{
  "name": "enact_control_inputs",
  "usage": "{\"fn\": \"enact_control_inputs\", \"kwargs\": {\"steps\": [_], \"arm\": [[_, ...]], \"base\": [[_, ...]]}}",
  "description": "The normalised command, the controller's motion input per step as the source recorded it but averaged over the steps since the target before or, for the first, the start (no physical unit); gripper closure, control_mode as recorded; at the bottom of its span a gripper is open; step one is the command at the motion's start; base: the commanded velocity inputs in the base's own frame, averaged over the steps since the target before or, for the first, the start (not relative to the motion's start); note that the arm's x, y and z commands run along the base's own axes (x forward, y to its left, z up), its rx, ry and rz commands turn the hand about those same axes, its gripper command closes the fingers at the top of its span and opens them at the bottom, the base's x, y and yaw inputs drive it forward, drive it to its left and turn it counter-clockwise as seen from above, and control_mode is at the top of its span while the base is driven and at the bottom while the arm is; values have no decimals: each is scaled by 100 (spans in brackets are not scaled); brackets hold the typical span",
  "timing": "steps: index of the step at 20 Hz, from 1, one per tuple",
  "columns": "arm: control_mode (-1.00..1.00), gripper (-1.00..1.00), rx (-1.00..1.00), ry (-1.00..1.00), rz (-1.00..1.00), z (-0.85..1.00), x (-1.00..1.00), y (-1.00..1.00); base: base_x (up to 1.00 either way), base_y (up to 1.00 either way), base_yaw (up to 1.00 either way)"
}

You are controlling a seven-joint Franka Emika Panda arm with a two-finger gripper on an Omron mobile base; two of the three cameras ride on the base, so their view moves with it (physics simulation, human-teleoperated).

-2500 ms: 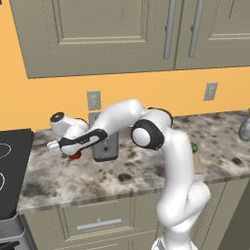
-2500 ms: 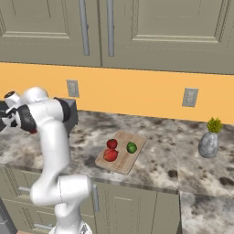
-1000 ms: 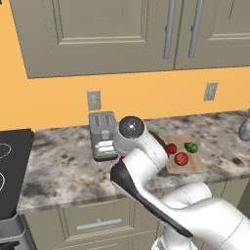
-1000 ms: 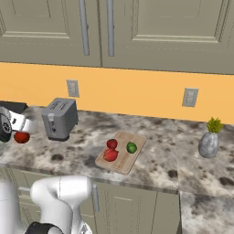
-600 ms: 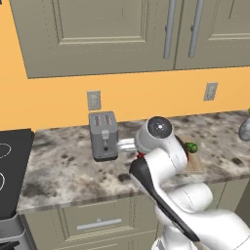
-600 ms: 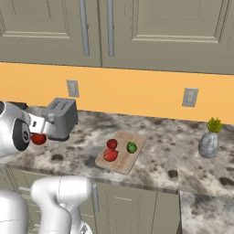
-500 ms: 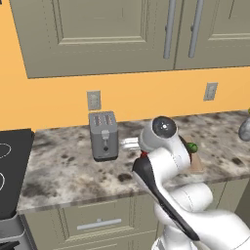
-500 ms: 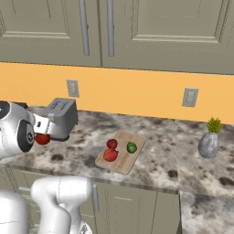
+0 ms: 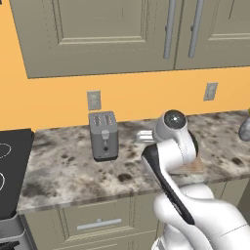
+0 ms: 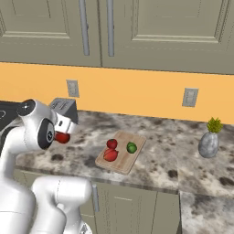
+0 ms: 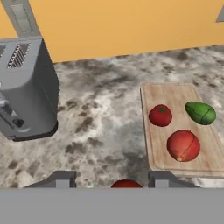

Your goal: Place the avocado, onion, tomato, and bell pepper on the cutting board.

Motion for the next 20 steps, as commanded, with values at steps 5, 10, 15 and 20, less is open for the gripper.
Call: {"fn": "enact_control_inputs", "kwargs": {"steps": [5,10,15,20], "arm": [[-100,100,0,13,-11,0,66,-53],[-100,100,0,13,-6,4,62,-42],[-100,100,0,10,-5,10,51,-33],[-100,100,0,5,-4,0,33,-35]], "base": [[0,0,0],[0,0,0],[0,0,0],[0,0,0]]}}
